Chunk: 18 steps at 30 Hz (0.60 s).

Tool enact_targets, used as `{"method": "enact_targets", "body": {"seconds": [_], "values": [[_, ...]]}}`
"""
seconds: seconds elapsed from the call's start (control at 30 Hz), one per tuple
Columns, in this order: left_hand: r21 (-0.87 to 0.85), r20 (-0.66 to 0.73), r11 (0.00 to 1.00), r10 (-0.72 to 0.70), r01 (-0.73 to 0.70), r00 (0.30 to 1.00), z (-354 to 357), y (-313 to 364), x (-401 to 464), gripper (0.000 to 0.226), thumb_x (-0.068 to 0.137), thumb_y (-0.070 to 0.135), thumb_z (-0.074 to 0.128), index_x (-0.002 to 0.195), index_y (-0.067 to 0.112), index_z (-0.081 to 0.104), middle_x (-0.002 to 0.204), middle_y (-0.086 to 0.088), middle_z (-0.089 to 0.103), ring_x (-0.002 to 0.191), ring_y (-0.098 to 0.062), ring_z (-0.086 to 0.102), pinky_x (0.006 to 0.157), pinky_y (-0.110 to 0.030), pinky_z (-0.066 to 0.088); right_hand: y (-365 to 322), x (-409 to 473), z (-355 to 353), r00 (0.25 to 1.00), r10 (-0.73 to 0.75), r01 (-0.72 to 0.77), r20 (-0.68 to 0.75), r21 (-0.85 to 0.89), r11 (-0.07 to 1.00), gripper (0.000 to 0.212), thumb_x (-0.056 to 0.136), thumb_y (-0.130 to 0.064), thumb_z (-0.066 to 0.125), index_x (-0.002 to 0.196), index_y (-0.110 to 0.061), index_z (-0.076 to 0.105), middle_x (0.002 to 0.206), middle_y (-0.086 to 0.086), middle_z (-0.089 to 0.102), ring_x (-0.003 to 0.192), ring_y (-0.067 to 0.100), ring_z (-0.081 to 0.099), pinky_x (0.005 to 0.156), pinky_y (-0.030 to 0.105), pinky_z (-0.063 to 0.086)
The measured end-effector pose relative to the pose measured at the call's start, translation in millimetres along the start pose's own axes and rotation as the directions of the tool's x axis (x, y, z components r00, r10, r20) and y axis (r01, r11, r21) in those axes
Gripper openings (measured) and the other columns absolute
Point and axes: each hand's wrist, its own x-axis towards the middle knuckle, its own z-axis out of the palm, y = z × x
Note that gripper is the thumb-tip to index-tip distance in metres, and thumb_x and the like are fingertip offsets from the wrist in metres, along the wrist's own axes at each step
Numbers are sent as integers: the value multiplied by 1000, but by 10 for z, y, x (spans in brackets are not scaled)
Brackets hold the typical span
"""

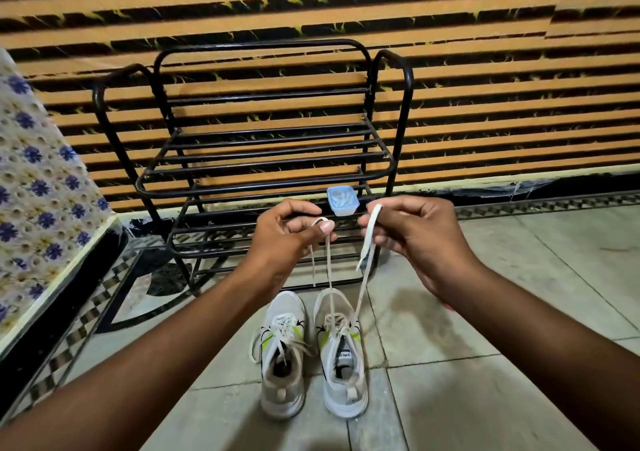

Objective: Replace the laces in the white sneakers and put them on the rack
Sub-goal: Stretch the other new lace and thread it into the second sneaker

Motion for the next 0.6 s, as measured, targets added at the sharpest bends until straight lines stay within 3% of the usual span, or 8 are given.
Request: {"method": "enact_targets", "body": {"seconds": [0.1, 0.17, 0.4, 0.6], "values": [[-7, -20, 999, -47, 47, 999, 55, 38, 25, 40, 83, 6, 83, 117, 10, 62, 92, -12, 79, 91, -28, 78, 79, -43, 47, -21, 34, 5, 996, -81, 75, -48, -126, 989, 11, 93, -12, 72, 87, -8, 79, 70, 13, 71, 65, 25, 59, 57, 32, 52], [17, -15, 998, -63, 63, 998, 95, 80, 54, 40, 84, 7, 83, 118, 13, 63, 94, -11, 80, 89, -25, 77, 77, -41, 45, -43, 58, 16, 991, -119, 107, -56, -180, 978, 16, 94, -17, 71, 83, -9, 79, 74, 21, 69, 62, 20, 58, 52, 28, 48], [201, 45, 972, 110, -117, 993, 114, 241, 29, 14, 84, 0, 80, 98, 3, 75, 82, -12, 74, 73, -15, 72, 62, -17, 52, -57, 173, 41, 993, -110, 97, -46, -225, 970, 24, 99, -10, 59, 80, -4, 73, 77, 16, 64, 68, 21, 55, 55, 27, 41], [283, 50, 928, 237, -241, 970, 38, 433, -17, 7, 87, 2, 77, 94, 3, 77, 84, -7, 79, 76, -15, 75, 68, -17, 55, -84, 150, 101, 993, -115, 102, -39, -253, 962, 28, 99, -10, 59, 80, -15, 78, 82, 15, 71, 66, 14, 55, 51, 22, 41]]}}
